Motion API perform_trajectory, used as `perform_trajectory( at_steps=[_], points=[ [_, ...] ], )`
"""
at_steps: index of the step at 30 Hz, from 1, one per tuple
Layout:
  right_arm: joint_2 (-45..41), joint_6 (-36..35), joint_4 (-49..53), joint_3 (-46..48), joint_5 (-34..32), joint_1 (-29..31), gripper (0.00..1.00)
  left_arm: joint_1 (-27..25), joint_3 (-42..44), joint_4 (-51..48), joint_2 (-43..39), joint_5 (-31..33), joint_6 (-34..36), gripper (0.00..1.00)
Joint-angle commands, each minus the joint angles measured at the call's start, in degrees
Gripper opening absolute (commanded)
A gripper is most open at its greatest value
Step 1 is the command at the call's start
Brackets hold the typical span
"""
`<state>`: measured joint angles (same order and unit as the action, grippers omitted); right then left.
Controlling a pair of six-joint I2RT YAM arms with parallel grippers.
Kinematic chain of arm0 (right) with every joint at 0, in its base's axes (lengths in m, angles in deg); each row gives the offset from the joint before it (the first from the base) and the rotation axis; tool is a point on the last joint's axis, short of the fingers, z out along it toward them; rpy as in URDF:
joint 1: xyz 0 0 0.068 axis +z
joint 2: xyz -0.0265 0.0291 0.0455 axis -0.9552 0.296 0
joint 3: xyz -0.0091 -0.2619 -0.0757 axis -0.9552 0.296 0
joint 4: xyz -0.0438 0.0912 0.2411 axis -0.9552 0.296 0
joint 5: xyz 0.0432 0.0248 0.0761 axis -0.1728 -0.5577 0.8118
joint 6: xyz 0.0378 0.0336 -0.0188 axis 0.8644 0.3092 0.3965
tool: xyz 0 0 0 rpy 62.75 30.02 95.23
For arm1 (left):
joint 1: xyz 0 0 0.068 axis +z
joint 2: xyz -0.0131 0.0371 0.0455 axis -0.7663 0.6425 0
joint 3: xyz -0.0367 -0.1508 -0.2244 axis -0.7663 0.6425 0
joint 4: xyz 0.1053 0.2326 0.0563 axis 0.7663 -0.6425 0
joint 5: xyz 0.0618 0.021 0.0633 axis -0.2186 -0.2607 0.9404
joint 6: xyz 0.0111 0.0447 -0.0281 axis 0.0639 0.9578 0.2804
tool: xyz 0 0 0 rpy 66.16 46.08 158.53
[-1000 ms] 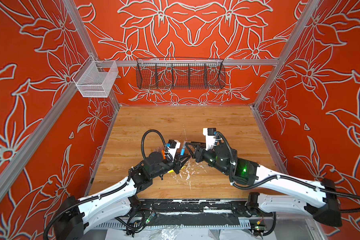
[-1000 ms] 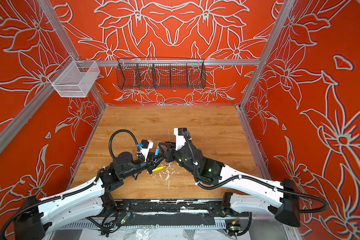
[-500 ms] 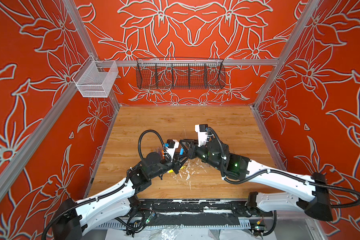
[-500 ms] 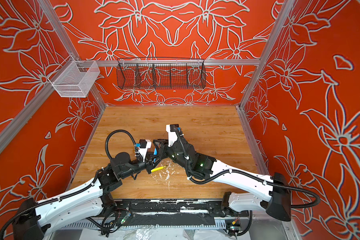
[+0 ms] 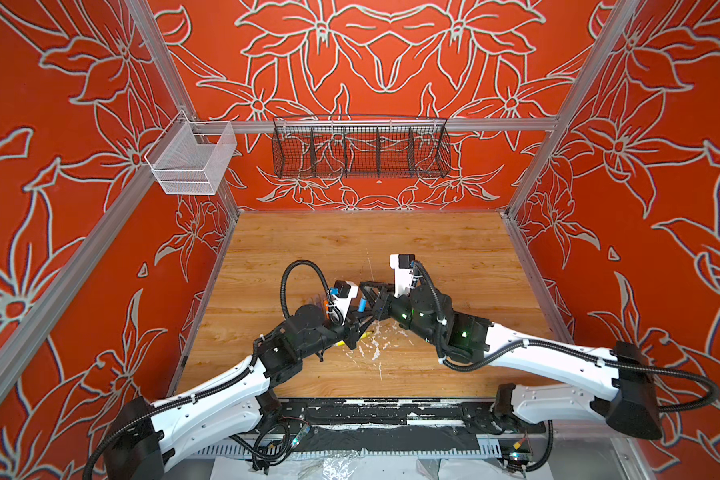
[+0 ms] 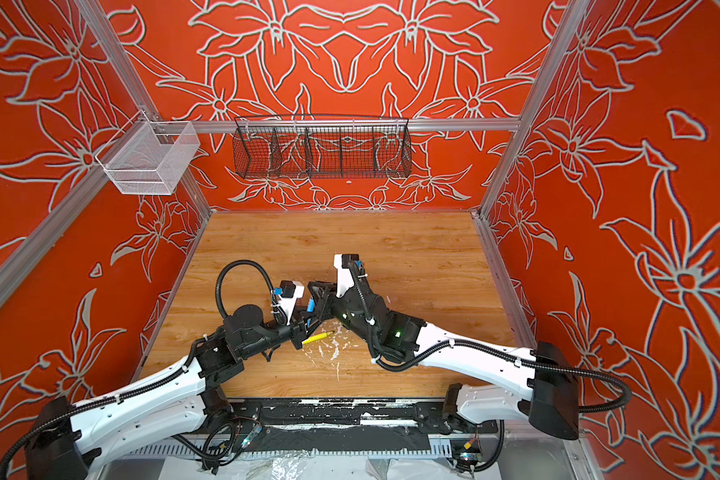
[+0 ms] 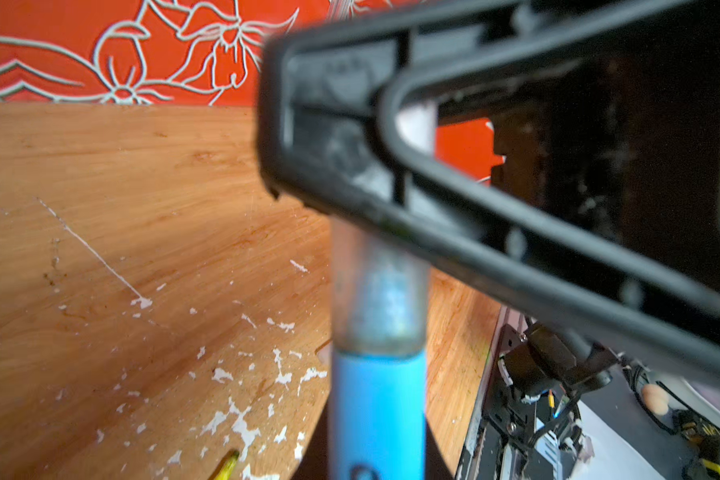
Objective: Insert the pens into the pen caps
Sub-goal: 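Press the cap down onto the blue marker with the right gripper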
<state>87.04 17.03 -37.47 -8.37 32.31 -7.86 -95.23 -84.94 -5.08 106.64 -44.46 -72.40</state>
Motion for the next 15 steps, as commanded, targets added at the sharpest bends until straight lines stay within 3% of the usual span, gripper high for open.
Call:
perform_trajectory(
  at_steps=[1, 8, 15],
  points=[
    [2.8, 2.4, -2.3, 2.7, 5.1, 4.7, 0.00, 1.7, -5.6, 2.9, -0.7, 1.7, -1.2, 0.00],
    [3.8, 2.5, -4.8, 4.4, 5.3, 8.4, 0.00, 7.2, -8.9, 4.9, -0.7, 2.1, -3.8, 0.00],
    [3.8, 2.4, -8.1, 6.8, 5.7, 12.0, 0.00, 14.2, -14.2, 4.7, 2.5, -2.4, -7.5, 0.00]
  ],
)
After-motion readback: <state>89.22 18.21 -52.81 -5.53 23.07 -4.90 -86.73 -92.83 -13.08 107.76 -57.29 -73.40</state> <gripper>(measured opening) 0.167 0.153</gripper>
